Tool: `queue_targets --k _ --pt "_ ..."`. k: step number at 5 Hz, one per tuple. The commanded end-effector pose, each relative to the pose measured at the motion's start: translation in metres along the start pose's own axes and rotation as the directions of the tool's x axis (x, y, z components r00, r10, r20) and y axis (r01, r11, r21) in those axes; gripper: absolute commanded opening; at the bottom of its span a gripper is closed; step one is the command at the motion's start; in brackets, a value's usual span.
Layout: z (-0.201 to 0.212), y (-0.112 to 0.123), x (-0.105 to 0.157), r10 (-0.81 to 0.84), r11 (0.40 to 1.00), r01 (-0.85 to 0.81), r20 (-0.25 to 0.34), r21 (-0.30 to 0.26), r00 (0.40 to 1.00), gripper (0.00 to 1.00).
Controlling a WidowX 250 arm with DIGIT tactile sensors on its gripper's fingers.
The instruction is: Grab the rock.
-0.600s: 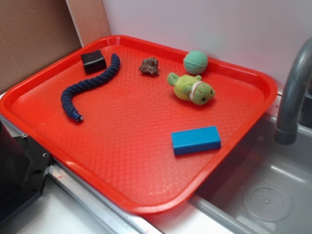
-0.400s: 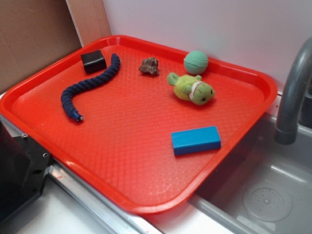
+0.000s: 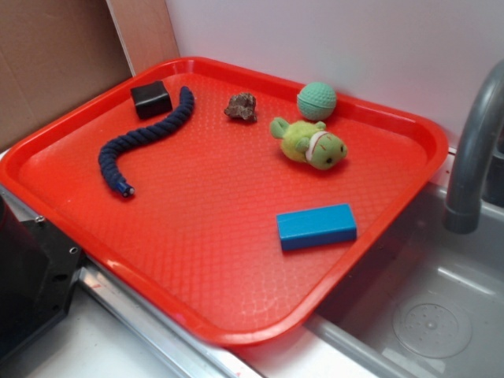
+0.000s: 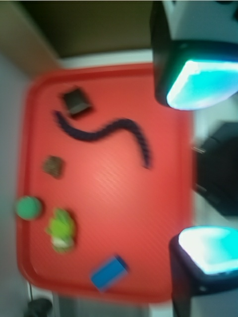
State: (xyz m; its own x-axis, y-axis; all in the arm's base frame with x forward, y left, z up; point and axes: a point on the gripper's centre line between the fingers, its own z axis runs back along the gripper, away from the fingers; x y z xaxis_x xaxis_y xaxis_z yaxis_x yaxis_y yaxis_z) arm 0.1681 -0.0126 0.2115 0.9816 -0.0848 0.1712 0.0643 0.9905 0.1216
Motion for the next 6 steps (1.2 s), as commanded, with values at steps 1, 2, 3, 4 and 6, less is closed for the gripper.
queue_targets --k 1,2,3,4,6 --pt "-0.077 -0.025 0.087 -0.360 0.931 0.366 0.138 -0.019 0.923 1.00" --pt "-0.119 -0.007 0.127 -0.352 0.909 0.381 0.178 -0.169 0.919 1.00" --pt "-0.119 -0.007 0.127 -0.352 0.909 0.381 0.178 -0.169 0.919 1.00" --pt "-0.119 -0.007 0.127 -0.352 0.909 0.381 0.178 -0.169 0.919 1.00" --pt "-0.156 0.011 0.125 -0.353 0.914 0.376 0.160 -0.151 0.922 1.00"
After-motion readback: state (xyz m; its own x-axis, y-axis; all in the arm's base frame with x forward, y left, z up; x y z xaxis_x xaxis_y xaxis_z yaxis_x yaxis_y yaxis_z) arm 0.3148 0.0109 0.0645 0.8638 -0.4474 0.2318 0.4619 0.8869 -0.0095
